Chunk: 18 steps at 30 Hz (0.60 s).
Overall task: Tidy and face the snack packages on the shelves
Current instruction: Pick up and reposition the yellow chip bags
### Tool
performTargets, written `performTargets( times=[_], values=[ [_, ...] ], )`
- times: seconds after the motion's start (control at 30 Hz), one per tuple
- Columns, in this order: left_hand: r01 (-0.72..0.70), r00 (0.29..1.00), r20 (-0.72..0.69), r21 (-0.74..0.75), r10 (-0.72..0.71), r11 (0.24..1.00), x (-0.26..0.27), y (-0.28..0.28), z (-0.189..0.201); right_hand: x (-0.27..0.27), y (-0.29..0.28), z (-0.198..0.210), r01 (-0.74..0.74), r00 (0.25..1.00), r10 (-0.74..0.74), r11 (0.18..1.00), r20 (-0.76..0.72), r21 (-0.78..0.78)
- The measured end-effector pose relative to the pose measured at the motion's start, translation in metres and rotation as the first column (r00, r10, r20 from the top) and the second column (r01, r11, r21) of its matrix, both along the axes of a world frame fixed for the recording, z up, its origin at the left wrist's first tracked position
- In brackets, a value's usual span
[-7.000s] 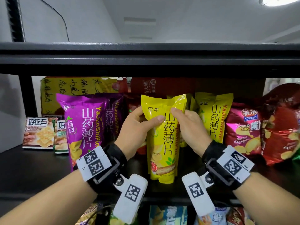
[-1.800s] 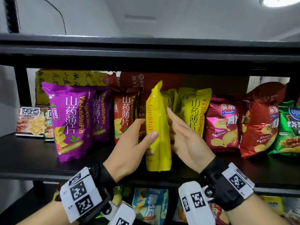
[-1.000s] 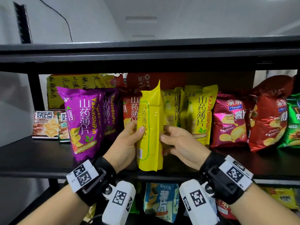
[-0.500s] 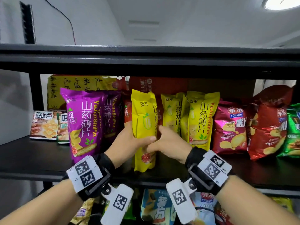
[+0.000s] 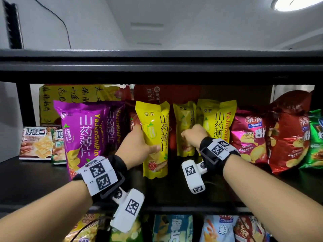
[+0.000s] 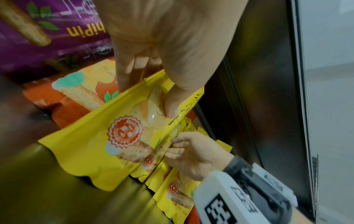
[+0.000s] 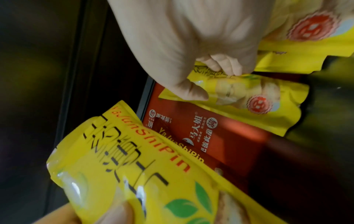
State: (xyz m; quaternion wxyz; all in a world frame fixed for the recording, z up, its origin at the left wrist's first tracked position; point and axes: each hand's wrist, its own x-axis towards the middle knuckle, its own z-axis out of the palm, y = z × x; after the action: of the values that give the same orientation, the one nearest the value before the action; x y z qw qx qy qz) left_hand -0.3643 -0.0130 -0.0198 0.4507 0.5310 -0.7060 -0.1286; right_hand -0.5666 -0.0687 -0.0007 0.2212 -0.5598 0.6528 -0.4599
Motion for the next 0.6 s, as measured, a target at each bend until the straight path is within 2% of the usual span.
performTargets(
  times=[0.17,0.27,0.5,0.6],
  values=[
    [-0.038,0.995,0.095,0.014,0.037,0.999,-0.011,-0.01,0.004,0.016,-0.028,0.003,0.024,0.999,-0.025,0.999,0.027,0.027],
    [-0.015,0.996,0.084,0.03,0.013,0.999,-0.011,-0.014,0.003,0.02,-0.039,-0.002,0.064,0.998,-0.064,0.995,-0.004,0.072],
    [-0.034,0.996,0.084,0.018,0.033,0.999,-0.005,-0.019,0.002,0.023,-0.042,-0.005,0.031,0.994,-0.023,0.997,-0.111,0.07],
    [-0.077,0.991,0.108,0.013,0.076,0.997,-0.006,-0.02,0.002,0.017,-0.039,-0.009,0.011,0.996,-0.007,0.999,-0.086,0.041]
  ],
)
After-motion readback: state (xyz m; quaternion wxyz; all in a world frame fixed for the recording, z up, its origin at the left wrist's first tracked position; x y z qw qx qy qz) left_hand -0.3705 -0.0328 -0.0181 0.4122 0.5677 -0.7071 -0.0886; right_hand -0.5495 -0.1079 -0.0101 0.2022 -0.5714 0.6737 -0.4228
